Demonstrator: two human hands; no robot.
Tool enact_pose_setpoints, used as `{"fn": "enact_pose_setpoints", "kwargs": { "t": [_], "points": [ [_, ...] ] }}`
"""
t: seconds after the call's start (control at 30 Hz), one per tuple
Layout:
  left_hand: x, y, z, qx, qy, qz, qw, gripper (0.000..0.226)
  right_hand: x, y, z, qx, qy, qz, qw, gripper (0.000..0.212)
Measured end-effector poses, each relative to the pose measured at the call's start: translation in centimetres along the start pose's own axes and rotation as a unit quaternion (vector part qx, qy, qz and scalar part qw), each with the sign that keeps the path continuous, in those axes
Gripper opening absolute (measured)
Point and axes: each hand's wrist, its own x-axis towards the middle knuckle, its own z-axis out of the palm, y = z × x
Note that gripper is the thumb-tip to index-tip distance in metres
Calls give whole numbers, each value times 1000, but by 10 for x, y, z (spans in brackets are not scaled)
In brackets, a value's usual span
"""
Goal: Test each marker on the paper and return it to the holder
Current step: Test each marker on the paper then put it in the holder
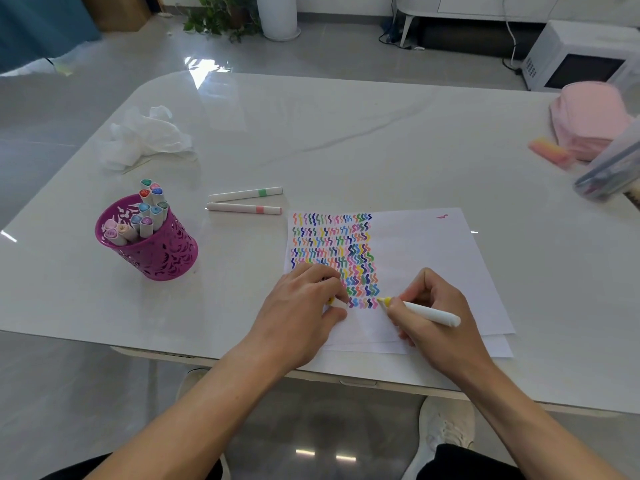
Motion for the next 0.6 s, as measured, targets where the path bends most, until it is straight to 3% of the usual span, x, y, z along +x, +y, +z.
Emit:
{"fn": "enact_pose_setpoints", "kwargs": {
  "t": [0.6],
  "points": [
    [0, 3, -1, -11, 1, -24, 1000, 11, 1, 7, -1, -16, -11, -15, 1000, 24]
  ]
}}
